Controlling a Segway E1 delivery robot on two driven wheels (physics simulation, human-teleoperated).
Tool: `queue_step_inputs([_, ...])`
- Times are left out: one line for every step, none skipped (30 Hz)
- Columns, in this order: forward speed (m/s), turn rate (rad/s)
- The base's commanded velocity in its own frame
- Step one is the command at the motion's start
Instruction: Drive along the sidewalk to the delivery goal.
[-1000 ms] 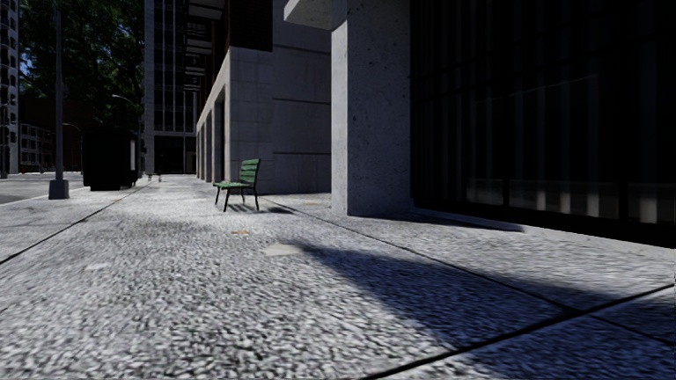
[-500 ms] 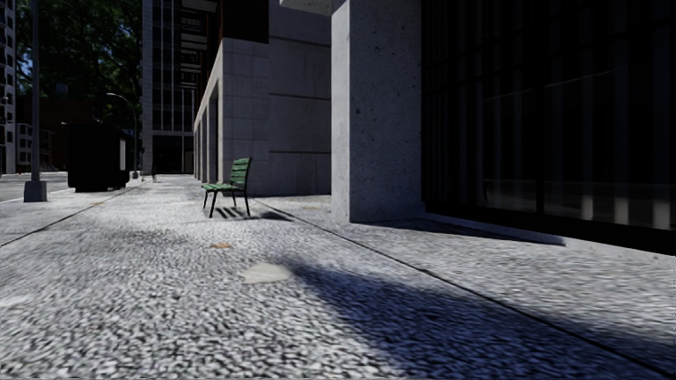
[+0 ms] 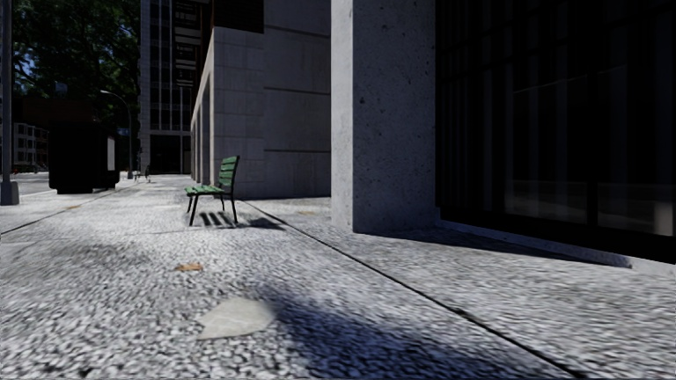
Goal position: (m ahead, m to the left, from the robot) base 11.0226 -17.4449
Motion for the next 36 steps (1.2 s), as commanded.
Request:
queue_step_inputs([1.55, 0.15])
queue_step_inputs([1.55, 0.15])
queue_step_inputs([1.55, 0.15])
queue_step_inputs([1.55, 0.15])
queue_step_inputs([1.55, 0.15])
queue_step_inputs([1.55, 0.15])
queue_step_inputs([1.55, 0.15])
queue_step_inputs([1.55, 0.15])
queue_step_inputs([1.55, 0.15])
queue_step_inputs([1.55, 0.16])
queue_step_inputs([1.55, 0.22])
queue_step_inputs([1.55, 0.22])
queue_step_inputs([1.55, 0.25])
queue_step_inputs([1.55, 0.25])
queue_step_inputs([1.55, 0.25])
queue_step_inputs([1.55, 0.26])
queue_step_inputs([1.55, 0.26])
queue_step_inputs([1.55, 0.26])
queue_step_inputs([1.55, 0.26])
queue_step_inputs([1.55, 0.26])
queue_step_inputs([1.55, 0.26])
queue_step_inputs([1.55, 0.26])
queue_step_inputs([1.55, 0.26])
queue_step_inputs([1.55, 0.26])
queue_step_inputs([1.55, 0.26])
queue_step_inputs([1.55, 0.26])
queue_step_inputs([1.55, 0.26])
queue_step_inputs([1.55, 0.26])
queue_step_inputs([1.55, 0.26])
queue_step_inputs([1.55, 0.26])
queue_step_inputs([1.55, 0.26])
queue_step_inputs([1.55, 0.26])
queue_step_inputs([1.55, 0.26])
queue_step_inputs([1.55, 0.26])
queue_step_inputs([1.55, 0.26])
queue_step_inputs([1.55, 0.26])
